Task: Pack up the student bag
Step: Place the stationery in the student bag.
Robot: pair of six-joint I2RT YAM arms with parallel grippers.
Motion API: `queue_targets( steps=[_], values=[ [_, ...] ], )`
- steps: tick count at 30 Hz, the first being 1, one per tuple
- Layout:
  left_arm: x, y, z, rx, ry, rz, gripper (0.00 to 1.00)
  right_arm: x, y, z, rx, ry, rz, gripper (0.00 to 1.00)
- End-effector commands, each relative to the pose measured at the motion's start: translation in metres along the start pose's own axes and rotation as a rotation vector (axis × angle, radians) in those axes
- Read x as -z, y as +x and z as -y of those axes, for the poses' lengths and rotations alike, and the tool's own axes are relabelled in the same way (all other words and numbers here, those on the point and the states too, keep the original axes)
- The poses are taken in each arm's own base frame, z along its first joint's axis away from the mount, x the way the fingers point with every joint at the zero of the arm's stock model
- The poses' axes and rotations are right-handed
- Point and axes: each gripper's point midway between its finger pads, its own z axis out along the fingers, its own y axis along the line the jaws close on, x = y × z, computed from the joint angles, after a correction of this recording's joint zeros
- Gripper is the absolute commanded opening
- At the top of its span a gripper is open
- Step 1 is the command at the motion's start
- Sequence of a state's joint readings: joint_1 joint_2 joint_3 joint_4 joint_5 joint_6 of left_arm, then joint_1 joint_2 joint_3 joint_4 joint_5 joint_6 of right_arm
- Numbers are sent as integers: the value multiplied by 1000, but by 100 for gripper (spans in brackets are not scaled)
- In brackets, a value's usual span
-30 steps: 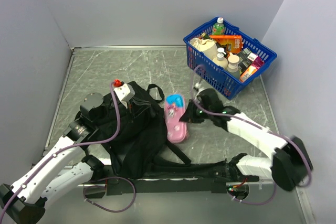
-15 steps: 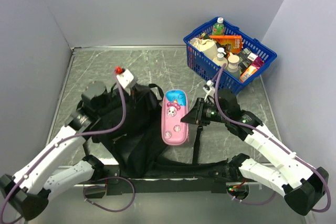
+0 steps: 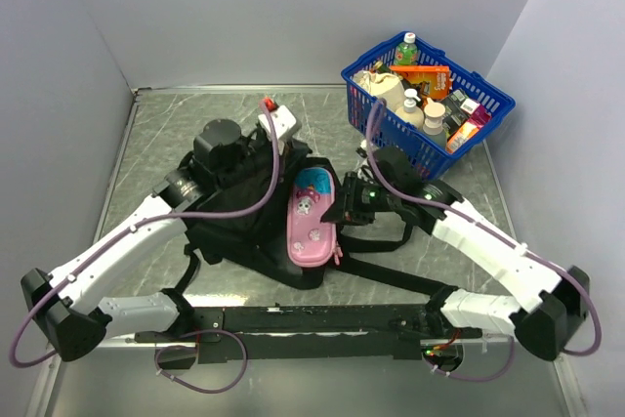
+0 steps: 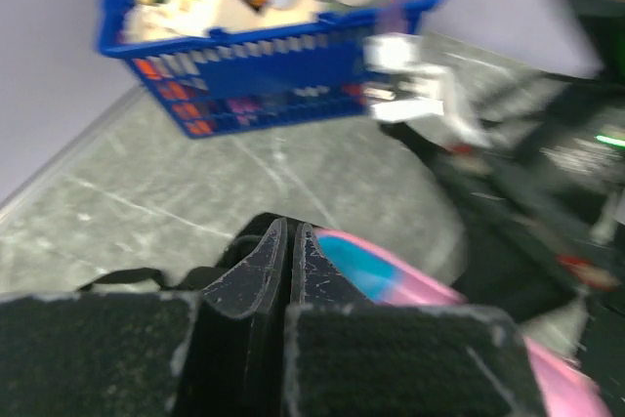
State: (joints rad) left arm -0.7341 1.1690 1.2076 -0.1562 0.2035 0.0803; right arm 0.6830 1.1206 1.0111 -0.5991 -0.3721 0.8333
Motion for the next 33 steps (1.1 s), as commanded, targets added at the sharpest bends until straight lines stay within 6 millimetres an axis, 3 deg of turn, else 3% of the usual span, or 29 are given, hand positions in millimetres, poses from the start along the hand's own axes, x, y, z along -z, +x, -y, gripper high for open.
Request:
queue_targets(
  steps=[1,8,13,16,17,19,20,21,22,23,24,25,26,31,33],
  values=[
    [26,-37,38,28,117,135,1,-6,-31,-8,16,83,94,0],
    [24,-43,40,4,134,158,1,-64,-36,-9,-75,258,77,0],
    [18,-44,39,-27,135,174,1,-96,-15,-26,-182,348,10,1],
    [18,-39,41,-26,141,174,1,-105,-17,-49,-172,312,42,24],
    [20,-40,41,-24,140,178,1,-105,-21,-58,-171,289,51,34],
    [22,-37,40,-24,134,175,1,-100,-29,-60,-154,291,102,42],
    [24,-37,40,-25,127,176,1,-99,-27,-52,-154,309,115,50],
    [25,-36,38,-25,120,174,1,-98,-30,-52,-166,291,142,52],
    [26,-35,38,-27,115,171,1,-83,-37,-57,-175,254,197,54],
    [27,-33,37,-20,112,167,1,-86,-27,-39,-184,262,196,55],
    [28,-32,37,-18,110,165,1,-84,-26,-40,-184,223,213,55],
    [29,-31,37,-19,112,164,1,-73,-35,-60,-185,108,261,58],
    [29,-31,38,-16,114,164,1,-76,-27,-46,-166,120,255,64],
    [35,-31,41,-6,127,163,1,-51,-25,-29,-102,166,287,61],
    [38,-30,44,-4,140,157,1,-38,-36,-20,-81,192,360,57]
  ],
)
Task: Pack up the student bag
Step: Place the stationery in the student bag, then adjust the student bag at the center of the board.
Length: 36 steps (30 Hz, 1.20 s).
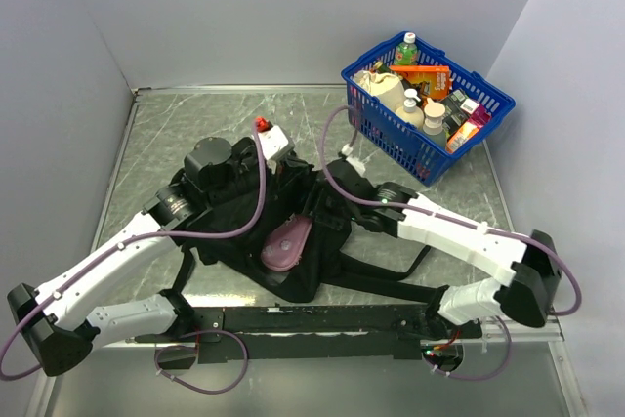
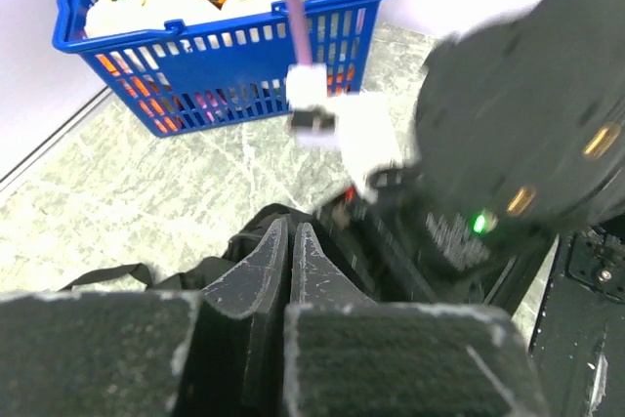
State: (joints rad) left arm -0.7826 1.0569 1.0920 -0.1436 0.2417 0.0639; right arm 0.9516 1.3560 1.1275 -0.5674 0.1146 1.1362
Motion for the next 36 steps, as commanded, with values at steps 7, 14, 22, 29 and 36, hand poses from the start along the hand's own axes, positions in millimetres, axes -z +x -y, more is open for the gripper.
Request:
queue_targets(
  steps=[7,14,22,29,36],
  values=[
    [30,-24,45,-47,238,71,1,25,-94,28,107,123,333,57],
    [57,21,85,-35,463,-37,60,6,-146,37,161,54,306,57],
    [59,-8,53,-77,307,14,70,0,-131,14,301,-62,183,56],
    [41,20,-5,-176,113,-88,99,-37,-93,53,290,46,64,51],
    [15,98,7,-120,242,-156,99,-38,-53,79,295,73,-17,50]
  ],
)
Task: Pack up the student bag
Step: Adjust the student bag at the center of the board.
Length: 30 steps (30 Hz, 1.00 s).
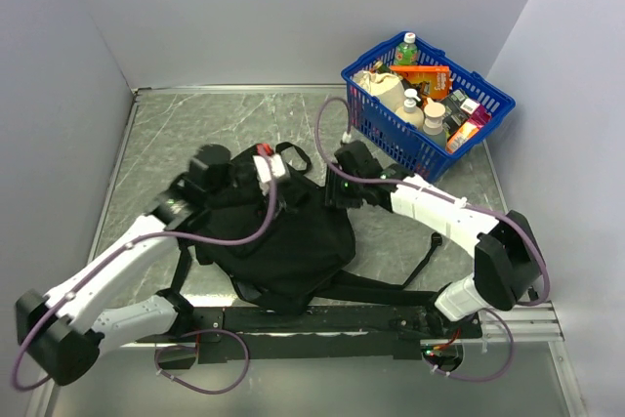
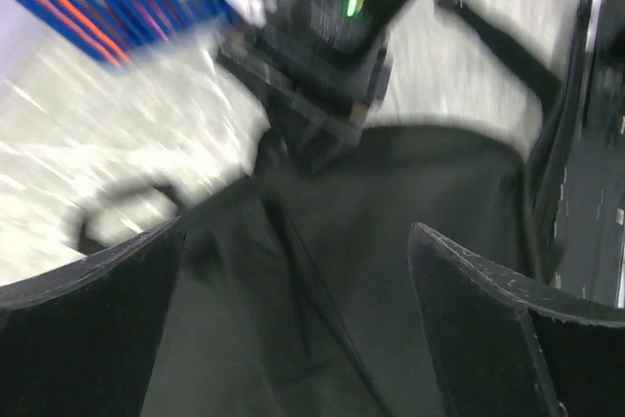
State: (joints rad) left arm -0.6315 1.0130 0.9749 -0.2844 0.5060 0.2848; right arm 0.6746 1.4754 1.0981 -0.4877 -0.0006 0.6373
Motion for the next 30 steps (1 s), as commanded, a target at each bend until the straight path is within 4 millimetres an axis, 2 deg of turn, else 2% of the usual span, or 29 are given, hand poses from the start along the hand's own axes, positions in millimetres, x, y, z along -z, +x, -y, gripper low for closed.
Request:
queue_targets(
  steps=[1,2,6,9,10,12,13,15,16,18,20,21,23,25,26,27,28,29,30],
  values=[
    [-16,27,16,-17,107,12,99,8,18,1,-3,-56,-12,50],
    [-17,36,21,-13,127,5,99,13,19,-1,-1,-81,-3,49],
    [-17,56,15,-48,90,-57,98,17,30,14,17,-48,-9,47],
    [-6,60,3,-74,17,-116,98,22,29,27,28,2,23,47],
    [2,70,2,-54,-3,-176,97,24,29,33,32,32,32,47],
    [14,67,1,-70,-25,-199,98,26,28,37,38,31,52,48],
    [20,75,4,-57,-25,-235,98,25,25,34,38,10,65,49],
    [33,86,-1,-85,-81,-281,98,20,32,32,39,-14,33,49],
    [40,100,-1,-80,-103,-325,99,19,33,34,35,-6,26,49],
    [52,109,-6,-87,-161,-361,99,14,43,29,23,-40,-12,49],
    [56,122,-4,-52,-182,-388,98,12,43,23,12,-82,-6,49],
    [55,126,-3,-37,-187,-393,98,12,48,17,2,-121,-23,47],
    [50,138,-3,-3,-194,-409,97,13,44,2,-5,-201,-10,46],
    [49,155,-6,-4,-215,-456,95,15,50,-7,-27,-257,-39,36],
    [47,165,-7,-6,-210,-488,95,15,52,-10,-32,-275,-47,26],
    [48,172,-12,-20,-233,-513,93,16,52,-10,-42,-277,-48,20],
    [48,186,-11,-30,-233,-543,87,19,53,-9,-50,-274,-43,13],
    [47,194,-13,-37,-240,-560,83,18,56,-5,-56,-263,-44,0],
    [45,194,-21,-55,-268,-546,78,19,58,-1,-62,-248,-44,0]
  ],
)
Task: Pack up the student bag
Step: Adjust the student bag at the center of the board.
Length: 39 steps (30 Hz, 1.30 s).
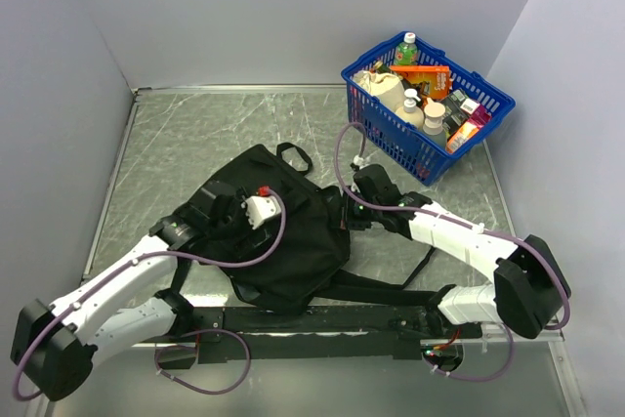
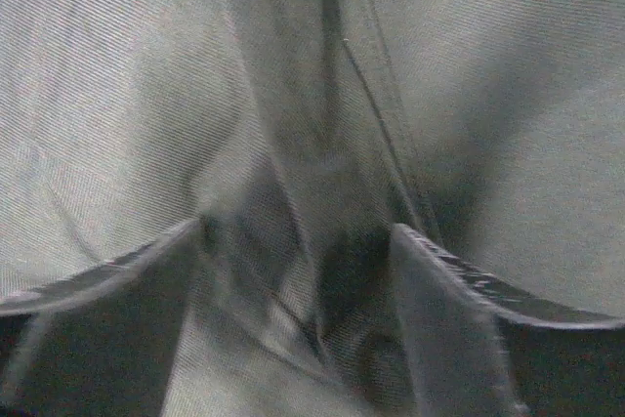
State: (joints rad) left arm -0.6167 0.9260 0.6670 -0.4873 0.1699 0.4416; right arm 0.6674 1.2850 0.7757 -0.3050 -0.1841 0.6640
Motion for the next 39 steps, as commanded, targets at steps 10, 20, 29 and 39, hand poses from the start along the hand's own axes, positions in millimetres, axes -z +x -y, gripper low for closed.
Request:
queue_targets(
  steps=[10,20,29,39],
  values=[
    [-39,-62,-67,-108,-166,143,48,42,14,7,-65,-42,112,0],
    [-8,-94,-52,-65,-66,205,62,30,75,-58,96,-200,-50,0],
    [50,-151,-8,-109,162,422,89,66,8,-60,244,-123,139,40],
    [1,-153,20,-216,299,410,88,53,-14,14,189,87,171,44]
  ],
)
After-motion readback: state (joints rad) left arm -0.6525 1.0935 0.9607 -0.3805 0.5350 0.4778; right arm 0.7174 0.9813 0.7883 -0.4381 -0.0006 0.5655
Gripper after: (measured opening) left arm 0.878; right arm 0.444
